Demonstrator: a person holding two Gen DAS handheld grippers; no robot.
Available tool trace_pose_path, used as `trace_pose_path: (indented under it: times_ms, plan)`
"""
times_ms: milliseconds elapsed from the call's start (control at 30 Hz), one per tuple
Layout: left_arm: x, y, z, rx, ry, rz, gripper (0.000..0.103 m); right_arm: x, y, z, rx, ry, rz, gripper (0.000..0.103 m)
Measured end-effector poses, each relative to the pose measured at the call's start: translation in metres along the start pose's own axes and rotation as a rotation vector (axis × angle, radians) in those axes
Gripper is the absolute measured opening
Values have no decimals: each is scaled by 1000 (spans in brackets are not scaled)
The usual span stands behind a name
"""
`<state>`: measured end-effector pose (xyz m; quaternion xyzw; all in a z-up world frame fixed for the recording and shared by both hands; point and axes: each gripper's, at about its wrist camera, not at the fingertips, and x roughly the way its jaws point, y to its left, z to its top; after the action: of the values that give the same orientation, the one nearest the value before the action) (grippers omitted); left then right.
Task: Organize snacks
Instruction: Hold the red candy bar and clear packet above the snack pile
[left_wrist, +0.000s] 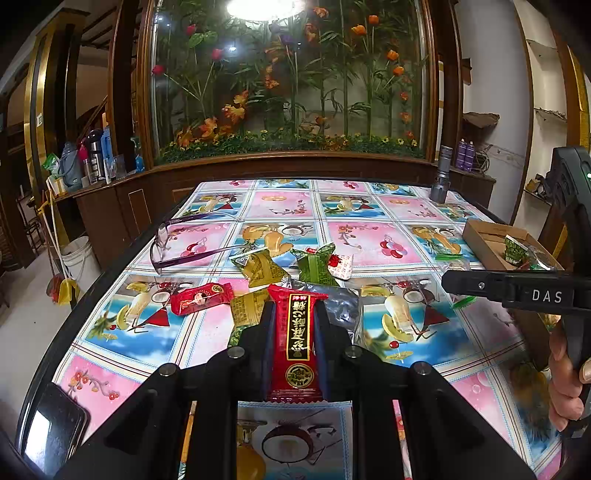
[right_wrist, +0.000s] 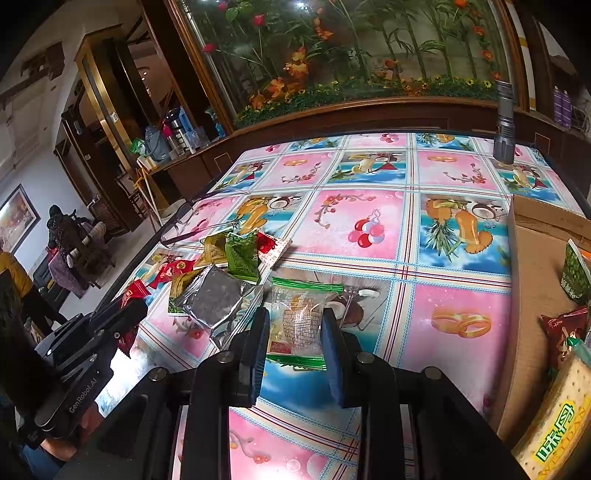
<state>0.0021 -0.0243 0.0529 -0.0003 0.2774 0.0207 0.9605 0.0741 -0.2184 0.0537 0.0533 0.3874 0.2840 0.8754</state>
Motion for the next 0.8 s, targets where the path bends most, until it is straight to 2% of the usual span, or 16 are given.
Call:
trace_pose_path:
  times_ms: [800]
  plan:
    - [0, 0, 0, 0, 1, 0, 18, -2, -3, 0, 5, -7, 0, 30]
